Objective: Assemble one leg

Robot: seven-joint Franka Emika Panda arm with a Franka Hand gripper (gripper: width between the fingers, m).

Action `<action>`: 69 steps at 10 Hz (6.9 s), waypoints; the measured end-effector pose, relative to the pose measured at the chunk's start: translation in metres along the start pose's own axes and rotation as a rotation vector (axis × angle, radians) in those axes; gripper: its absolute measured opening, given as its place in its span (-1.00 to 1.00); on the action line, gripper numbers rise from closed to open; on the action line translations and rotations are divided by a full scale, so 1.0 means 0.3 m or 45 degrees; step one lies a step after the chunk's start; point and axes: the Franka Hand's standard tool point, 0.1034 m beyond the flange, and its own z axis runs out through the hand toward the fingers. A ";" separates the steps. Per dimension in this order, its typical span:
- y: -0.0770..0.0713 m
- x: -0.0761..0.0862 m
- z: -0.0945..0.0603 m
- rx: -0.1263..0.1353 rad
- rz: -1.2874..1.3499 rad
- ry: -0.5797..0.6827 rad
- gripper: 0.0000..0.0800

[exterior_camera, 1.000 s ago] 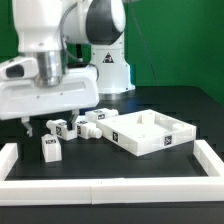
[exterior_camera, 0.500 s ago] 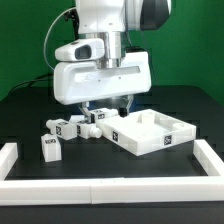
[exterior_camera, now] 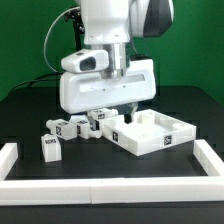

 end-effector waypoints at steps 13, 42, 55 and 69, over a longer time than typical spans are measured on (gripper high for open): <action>-0.062 -0.033 0.070 0.014 0.142 -0.025 -0.87; 0.199 0.341 0.093 -0.002 0.633 0.059 -0.18; 0.499 0.146 -0.131 -0.082 0.259 -0.048 0.62; 0.451 0.010 0.012 0.113 0.161 -1.017 0.62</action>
Offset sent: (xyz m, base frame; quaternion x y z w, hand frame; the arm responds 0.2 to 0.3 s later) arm 0.0000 0.0000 0.0000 0.0000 0.0000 0.0000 1.0000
